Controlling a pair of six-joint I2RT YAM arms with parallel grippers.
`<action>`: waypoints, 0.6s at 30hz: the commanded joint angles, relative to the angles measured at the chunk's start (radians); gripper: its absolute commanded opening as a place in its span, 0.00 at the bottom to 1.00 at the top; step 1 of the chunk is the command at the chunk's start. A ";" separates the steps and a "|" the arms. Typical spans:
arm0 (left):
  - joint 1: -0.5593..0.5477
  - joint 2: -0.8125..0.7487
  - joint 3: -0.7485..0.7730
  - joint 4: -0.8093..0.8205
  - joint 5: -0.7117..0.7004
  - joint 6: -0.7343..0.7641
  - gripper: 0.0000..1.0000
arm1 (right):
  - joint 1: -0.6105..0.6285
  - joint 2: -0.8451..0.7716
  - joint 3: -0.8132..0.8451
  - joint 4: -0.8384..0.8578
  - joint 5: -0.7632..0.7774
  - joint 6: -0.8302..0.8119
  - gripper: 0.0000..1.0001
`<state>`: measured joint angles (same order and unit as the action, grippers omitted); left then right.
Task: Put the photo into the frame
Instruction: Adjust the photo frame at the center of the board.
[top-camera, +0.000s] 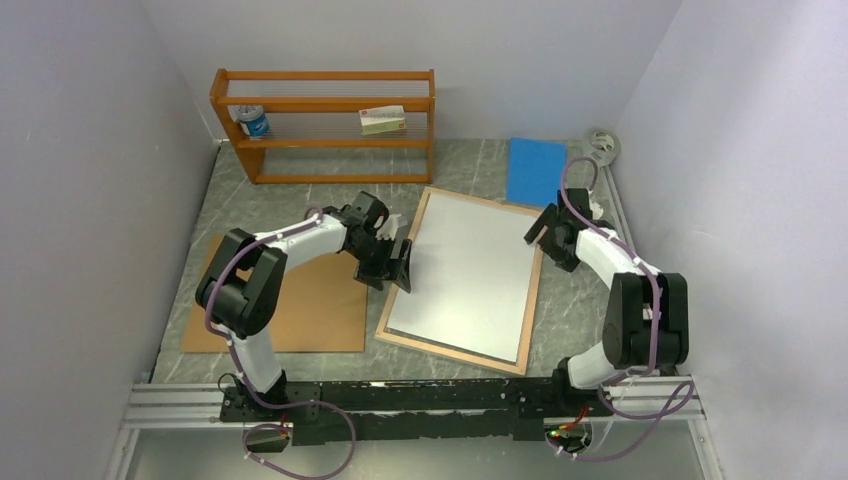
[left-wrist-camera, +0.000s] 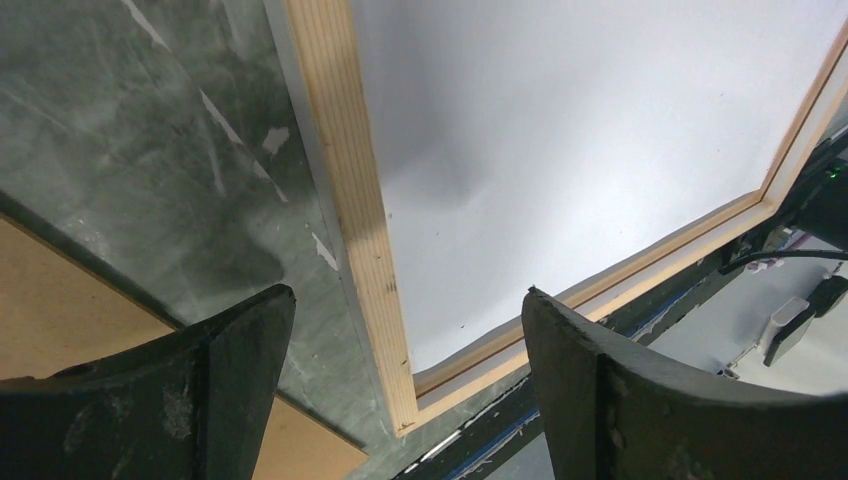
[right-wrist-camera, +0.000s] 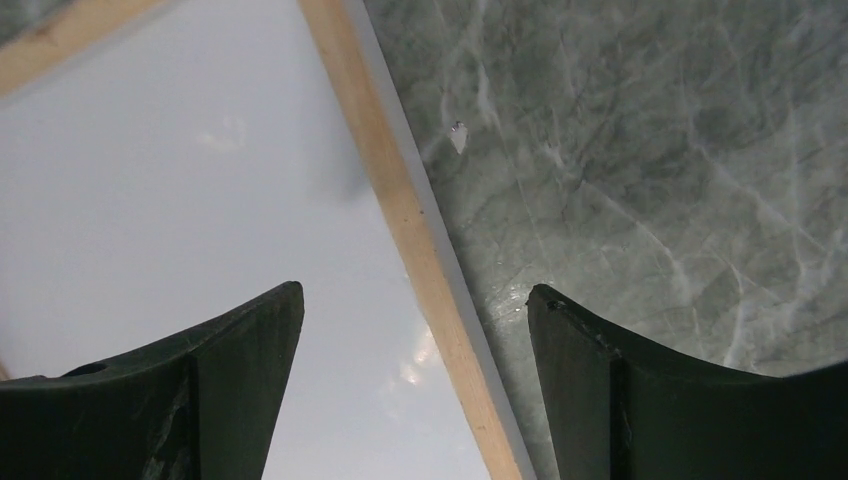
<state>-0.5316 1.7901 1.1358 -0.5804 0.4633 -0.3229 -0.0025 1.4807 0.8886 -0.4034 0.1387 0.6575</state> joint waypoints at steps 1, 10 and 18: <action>0.002 0.017 0.055 0.029 0.006 -0.023 0.87 | -0.023 0.053 -0.009 0.021 -0.088 -0.014 0.86; 0.002 0.027 0.018 0.045 0.030 -0.040 0.83 | -0.023 0.141 0.009 0.108 -0.286 -0.079 0.84; 0.002 0.008 -0.012 0.045 0.012 -0.042 0.84 | -0.018 0.190 0.053 0.232 -0.452 -0.112 0.81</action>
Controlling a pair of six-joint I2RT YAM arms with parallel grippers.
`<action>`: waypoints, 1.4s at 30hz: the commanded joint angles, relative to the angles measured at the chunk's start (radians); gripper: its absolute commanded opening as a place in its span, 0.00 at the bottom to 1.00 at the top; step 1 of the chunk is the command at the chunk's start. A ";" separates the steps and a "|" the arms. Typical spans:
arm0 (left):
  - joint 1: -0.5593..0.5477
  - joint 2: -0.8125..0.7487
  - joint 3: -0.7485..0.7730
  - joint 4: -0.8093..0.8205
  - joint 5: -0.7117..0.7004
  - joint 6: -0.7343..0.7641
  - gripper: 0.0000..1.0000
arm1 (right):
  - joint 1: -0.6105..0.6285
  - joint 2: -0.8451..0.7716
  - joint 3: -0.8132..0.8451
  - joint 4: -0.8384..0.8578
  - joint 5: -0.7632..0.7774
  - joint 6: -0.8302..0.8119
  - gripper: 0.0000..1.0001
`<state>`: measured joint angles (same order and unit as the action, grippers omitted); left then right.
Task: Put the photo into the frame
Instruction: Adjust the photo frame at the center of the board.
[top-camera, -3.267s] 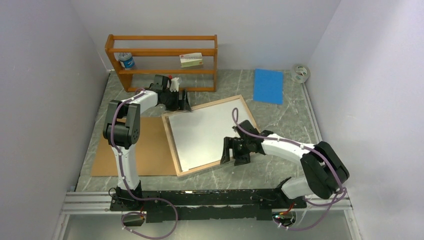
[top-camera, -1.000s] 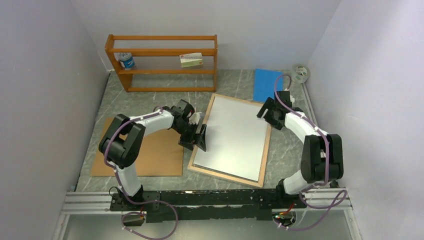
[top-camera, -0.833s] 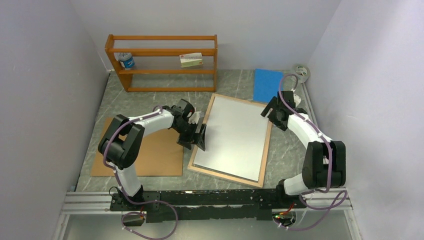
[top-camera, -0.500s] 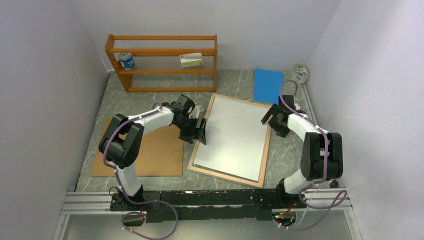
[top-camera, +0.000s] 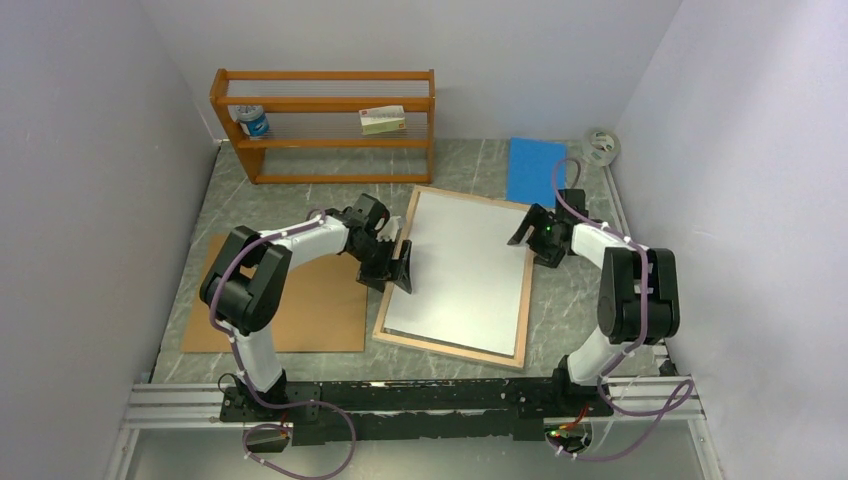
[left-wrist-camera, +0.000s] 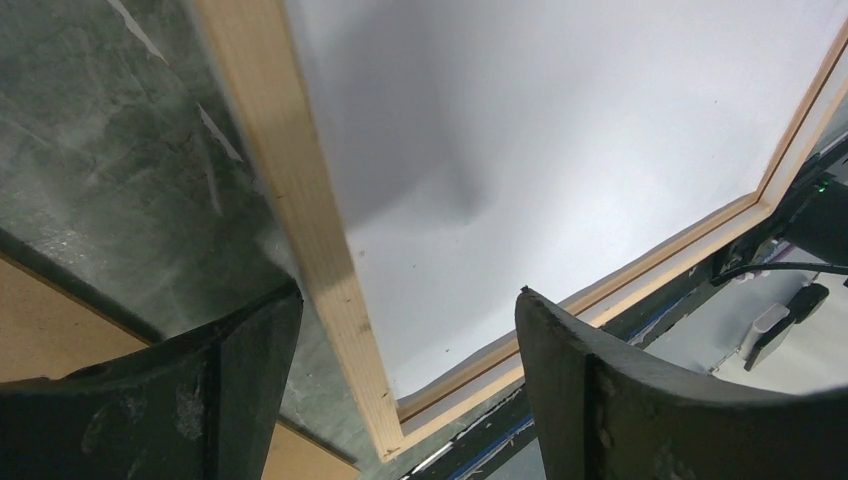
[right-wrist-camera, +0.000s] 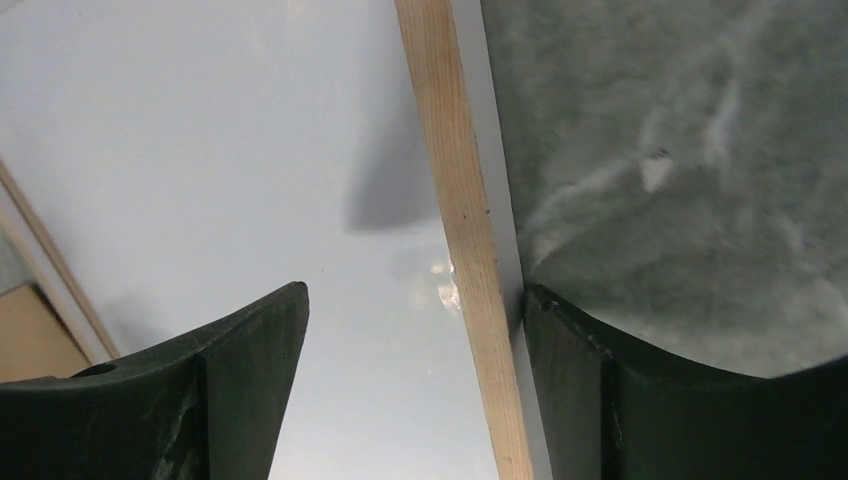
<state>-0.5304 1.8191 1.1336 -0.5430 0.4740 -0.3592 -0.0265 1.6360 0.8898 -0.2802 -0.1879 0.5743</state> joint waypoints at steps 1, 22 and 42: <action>0.001 -0.024 -0.013 0.006 -0.007 -0.008 0.84 | 0.006 0.046 0.066 0.114 -0.134 -0.030 0.81; 0.039 -0.094 0.067 -0.105 -0.324 -0.123 0.90 | 0.012 0.028 0.284 -0.046 0.166 0.024 0.81; 0.772 -0.047 0.302 -0.146 -0.607 -0.010 0.92 | 0.653 0.089 0.430 0.000 0.142 0.391 0.75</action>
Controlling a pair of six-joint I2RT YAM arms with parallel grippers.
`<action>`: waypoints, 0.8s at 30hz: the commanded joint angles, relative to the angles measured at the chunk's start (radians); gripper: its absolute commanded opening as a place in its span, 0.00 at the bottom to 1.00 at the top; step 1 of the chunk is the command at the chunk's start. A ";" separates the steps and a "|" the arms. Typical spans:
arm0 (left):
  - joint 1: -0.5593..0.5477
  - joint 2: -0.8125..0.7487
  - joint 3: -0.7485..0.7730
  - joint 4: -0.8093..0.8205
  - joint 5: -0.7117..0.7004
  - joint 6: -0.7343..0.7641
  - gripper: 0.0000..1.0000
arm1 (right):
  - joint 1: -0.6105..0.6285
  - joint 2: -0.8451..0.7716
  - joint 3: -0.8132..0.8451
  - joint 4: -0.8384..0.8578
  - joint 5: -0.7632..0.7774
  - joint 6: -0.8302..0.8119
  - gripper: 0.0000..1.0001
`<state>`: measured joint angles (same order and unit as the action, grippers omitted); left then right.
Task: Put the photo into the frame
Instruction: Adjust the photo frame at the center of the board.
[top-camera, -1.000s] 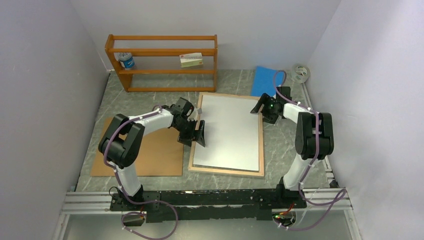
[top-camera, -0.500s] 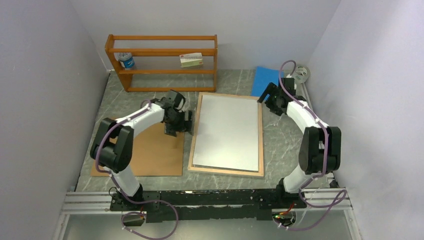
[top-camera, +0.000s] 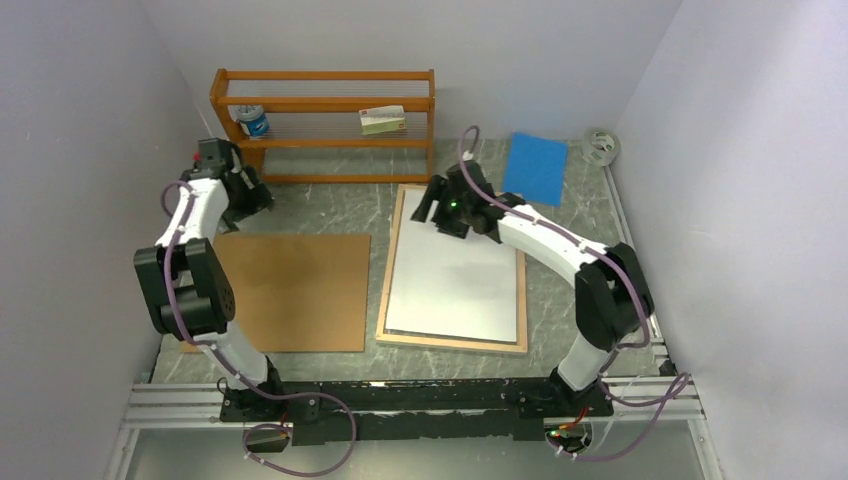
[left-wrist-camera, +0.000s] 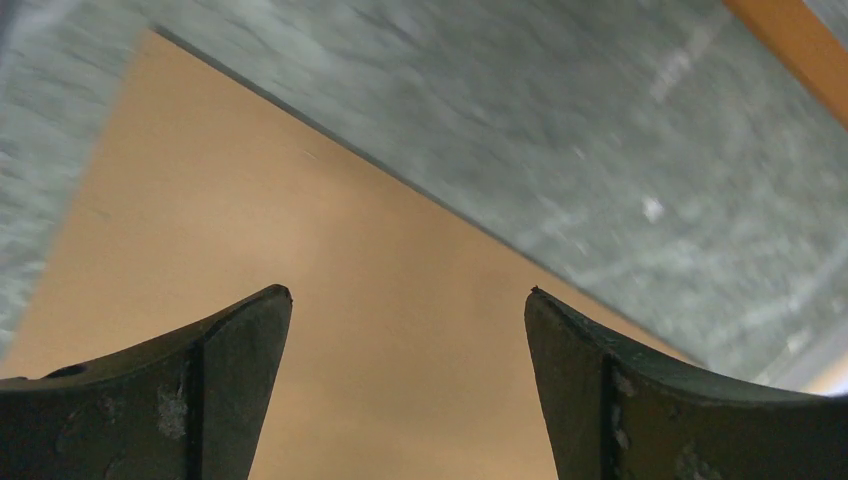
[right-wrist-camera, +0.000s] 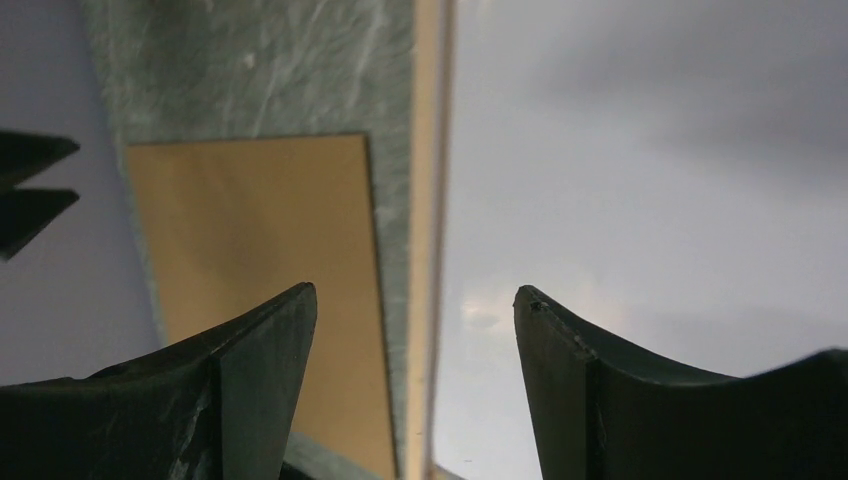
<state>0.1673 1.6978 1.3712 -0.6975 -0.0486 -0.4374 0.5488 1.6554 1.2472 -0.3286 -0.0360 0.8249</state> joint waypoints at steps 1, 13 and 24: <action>0.099 0.095 0.078 0.012 -0.087 0.087 0.92 | 0.101 0.093 0.094 0.049 -0.015 0.166 0.75; 0.248 0.313 0.196 0.077 -0.138 0.219 0.92 | 0.288 0.360 0.386 -0.021 0.033 0.256 0.72; 0.275 0.374 0.168 0.103 -0.018 0.207 0.93 | 0.338 0.586 0.636 -0.233 0.147 0.254 0.76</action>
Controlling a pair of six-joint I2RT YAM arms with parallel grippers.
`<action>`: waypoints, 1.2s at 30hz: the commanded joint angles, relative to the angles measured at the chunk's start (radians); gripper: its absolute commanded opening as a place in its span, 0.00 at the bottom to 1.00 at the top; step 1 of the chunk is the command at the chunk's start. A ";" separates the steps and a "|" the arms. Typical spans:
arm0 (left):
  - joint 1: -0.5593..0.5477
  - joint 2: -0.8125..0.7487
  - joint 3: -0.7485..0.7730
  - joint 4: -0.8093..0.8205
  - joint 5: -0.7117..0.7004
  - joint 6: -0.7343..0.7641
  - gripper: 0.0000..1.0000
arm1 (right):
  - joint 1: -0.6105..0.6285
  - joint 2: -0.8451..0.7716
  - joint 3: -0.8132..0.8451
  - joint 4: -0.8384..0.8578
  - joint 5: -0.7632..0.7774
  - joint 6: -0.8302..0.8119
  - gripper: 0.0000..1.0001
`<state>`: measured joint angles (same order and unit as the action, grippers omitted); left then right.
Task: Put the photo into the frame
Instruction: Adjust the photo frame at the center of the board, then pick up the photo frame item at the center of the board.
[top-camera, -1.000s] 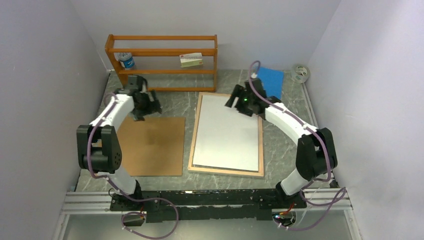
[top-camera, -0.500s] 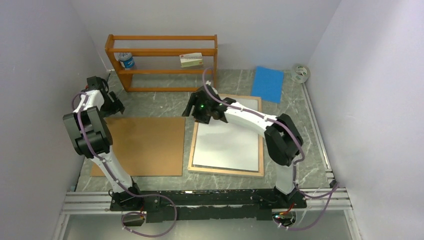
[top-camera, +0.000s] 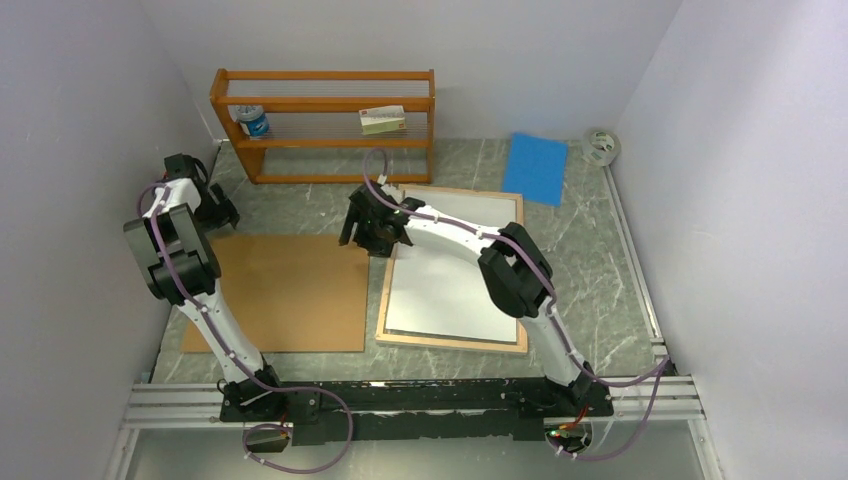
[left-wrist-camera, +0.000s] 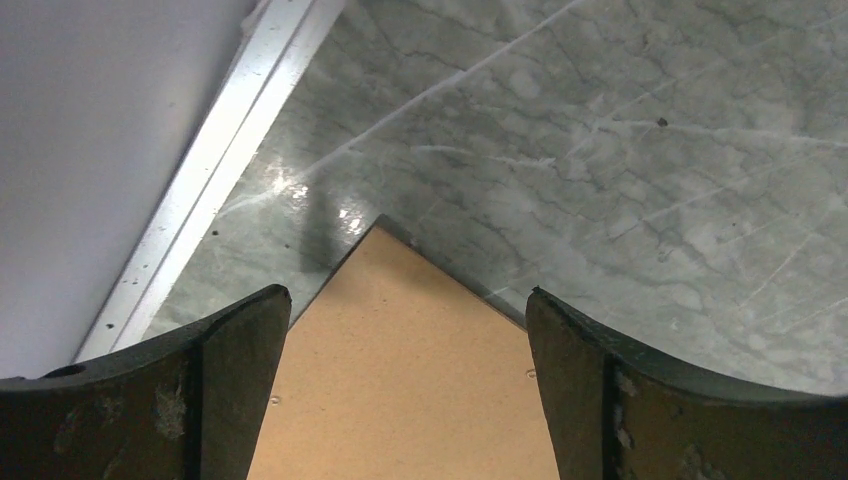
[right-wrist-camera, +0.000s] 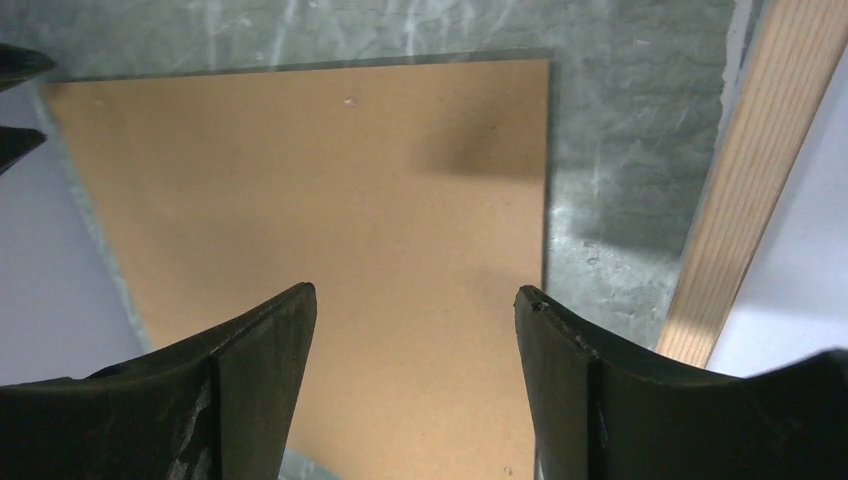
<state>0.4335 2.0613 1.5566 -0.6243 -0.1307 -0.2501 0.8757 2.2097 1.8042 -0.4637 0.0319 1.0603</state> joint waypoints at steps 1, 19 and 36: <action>0.010 0.011 -0.026 0.032 0.066 0.015 0.93 | 0.012 0.043 0.089 -0.111 0.090 0.022 0.76; 0.033 0.064 -0.060 -0.037 0.256 -0.034 0.90 | 0.001 0.152 0.131 -0.008 -0.052 -0.002 0.74; -0.023 0.041 -0.061 -0.099 0.326 -0.046 0.86 | -0.048 -0.113 -0.005 0.357 -0.282 0.036 0.69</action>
<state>0.4767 2.0720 1.5208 -0.5999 0.0292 -0.2550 0.7872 2.2604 1.8011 -0.3382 -0.1463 1.0508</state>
